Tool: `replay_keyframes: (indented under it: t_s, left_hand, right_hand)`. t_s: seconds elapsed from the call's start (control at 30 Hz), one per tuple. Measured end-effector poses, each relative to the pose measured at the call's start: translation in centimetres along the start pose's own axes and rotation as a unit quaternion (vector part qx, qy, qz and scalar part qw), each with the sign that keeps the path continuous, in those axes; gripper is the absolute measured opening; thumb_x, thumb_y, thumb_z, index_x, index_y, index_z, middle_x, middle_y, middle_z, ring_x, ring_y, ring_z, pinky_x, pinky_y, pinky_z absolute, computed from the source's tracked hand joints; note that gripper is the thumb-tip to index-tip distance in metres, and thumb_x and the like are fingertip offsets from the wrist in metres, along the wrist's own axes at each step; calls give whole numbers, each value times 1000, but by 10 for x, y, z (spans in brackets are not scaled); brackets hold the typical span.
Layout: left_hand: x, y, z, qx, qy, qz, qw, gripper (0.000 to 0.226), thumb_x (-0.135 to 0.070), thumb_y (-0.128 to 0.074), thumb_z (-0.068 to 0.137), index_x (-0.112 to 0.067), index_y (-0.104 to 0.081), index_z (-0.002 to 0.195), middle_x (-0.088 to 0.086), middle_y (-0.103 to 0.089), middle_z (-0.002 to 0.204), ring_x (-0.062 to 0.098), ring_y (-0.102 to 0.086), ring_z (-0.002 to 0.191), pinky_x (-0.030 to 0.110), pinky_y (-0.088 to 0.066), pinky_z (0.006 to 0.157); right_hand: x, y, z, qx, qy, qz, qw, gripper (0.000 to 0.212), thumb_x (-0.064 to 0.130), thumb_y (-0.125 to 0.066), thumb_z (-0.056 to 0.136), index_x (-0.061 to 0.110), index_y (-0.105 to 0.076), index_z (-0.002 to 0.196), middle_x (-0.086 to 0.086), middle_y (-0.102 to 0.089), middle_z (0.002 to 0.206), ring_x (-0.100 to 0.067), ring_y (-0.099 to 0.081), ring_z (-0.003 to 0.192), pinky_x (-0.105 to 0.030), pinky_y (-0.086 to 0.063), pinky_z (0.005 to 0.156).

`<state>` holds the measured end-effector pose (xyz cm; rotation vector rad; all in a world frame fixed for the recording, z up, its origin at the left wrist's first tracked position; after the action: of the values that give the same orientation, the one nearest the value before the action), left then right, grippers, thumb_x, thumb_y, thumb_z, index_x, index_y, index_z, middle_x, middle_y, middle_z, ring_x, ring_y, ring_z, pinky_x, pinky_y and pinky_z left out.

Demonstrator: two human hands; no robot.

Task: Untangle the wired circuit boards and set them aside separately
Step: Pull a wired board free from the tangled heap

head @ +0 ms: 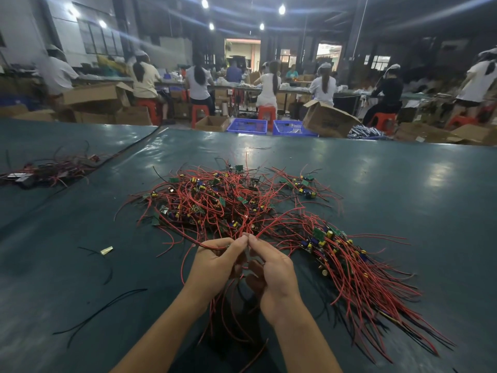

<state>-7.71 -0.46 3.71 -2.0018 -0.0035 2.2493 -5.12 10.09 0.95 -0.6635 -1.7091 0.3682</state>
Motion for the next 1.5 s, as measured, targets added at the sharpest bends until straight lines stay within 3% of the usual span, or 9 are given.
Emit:
replay_keyframes:
  t_s: [0.2, 0.47, 0.53, 0.6, 0.67, 0.83, 1.1, 1.33, 1.5]
  left_hand:
    - [-4, 0, -2, 4, -17, 20, 1000, 23, -13, -61, 92, -1, -73, 77, 18, -71, 75, 20, -67, 68, 26, -55, 62]
    - [-4, -1, 0, 21, -16, -9, 1000, 23, -3, -59, 90, 0, -67, 69, 11, -63, 57, 17, -57, 51, 22, -47, 48]
    - [-6, -5, -1, 32, -20, -3, 999, 25, -1, -59, 90, 0, -64, 65, 9, -59, 51, 14, -52, 44, 20, -43, 45]
    - [-7, -11, -3, 50, -20, 5, 999, 26, -1, -60, 90, 0, -63, 64, 9, -58, 48, 13, -49, 42, 18, -41, 44]
    - [-7, -16, -4, 63, -17, 6, 998, 28, -2, -59, 90, -1, -62, 62, 8, -58, 47, 12, -47, 41, 18, -39, 44]
    - [-9, -19, -6, 84, -7, 1, 996, 34, -2, -60, 90, -8, -63, 57, 7, -56, 46, 11, -46, 40, 17, -37, 43]
    - [-11, -14, -6, 82, -4, -2, 997, 41, -2, -59, 89, -15, -64, 50, 7, -54, 45, 12, -46, 39, 19, -36, 42]
    - [-12, -3, -2, 63, 9, -31, 997, 43, -2, -58, 89, -14, -63, 48, 6, -53, 46, 11, -44, 38, 20, -34, 42]
    - [-12, 1, 0, 59, 9, -20, 998, 41, -3, -59, 89, -13, -64, 50, 6, -53, 46, 12, -45, 40, 21, -36, 44]
  right_hand:
    - [-1, 0, 0, -11, 13, -14, 1000, 18, 11, -68, 88, 16, -82, 78, -8, -77, 85, -16, -74, 72, -22, -55, 55]
    - [-2, 3, 3, -16, -8, -39, 999, 12, 17, -70, 86, 15, -82, 81, -10, -77, 84, -19, -72, 72, -28, -57, 59]
    - [1, 11, 5, -37, -16, -20, 999, 14, 18, -70, 87, 13, -81, 81, 1, -70, 66, -10, -63, 51, -22, -49, 44]
    - [7, 22, 9, -62, -4, -1, 998, 15, 21, -66, 90, 13, -79, 89, 8, -49, 57, -3, -41, 37, -19, -34, 34]
    - [13, 29, 12, -73, 12, 2, 997, 16, 22, -64, 92, 13, -77, 96, 9, -36, 58, -3, -29, 39, -17, -29, 35]
    - [24, 34, 18, -58, 8, 85, 995, 17, 21, -54, 99, 11, -67, 94, 10, -31, 44, -2, -20, 32, -16, -22, 32]
    - [17, 22, 15, 15, -38, 260, 965, 19, 25, -54, 93, 12, -68, 90, 7, -43, 55, -3, -35, 35, -15, -28, 30]
    - [26, 35, 12, -49, 19, 72, 996, 23, 28, -57, 96, 15, -75, 94, 5, -54, 62, -4, -42, 44, -16, -31, 34]
    - [24, 40, 11, -72, -3, 95, 993, 11, 21, -63, 92, 13, -69, 97, 6, -57, 59, -2, -40, 37, -15, -29, 32]
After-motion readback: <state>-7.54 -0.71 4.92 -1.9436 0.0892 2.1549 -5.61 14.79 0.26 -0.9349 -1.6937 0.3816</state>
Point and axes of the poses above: each hand's wrist, its own z-axis towards the middle knuckle, its own y-axis out of the back of the hand, x = y × z, the point moved 10 cm from there along z, towards the middle knuckle
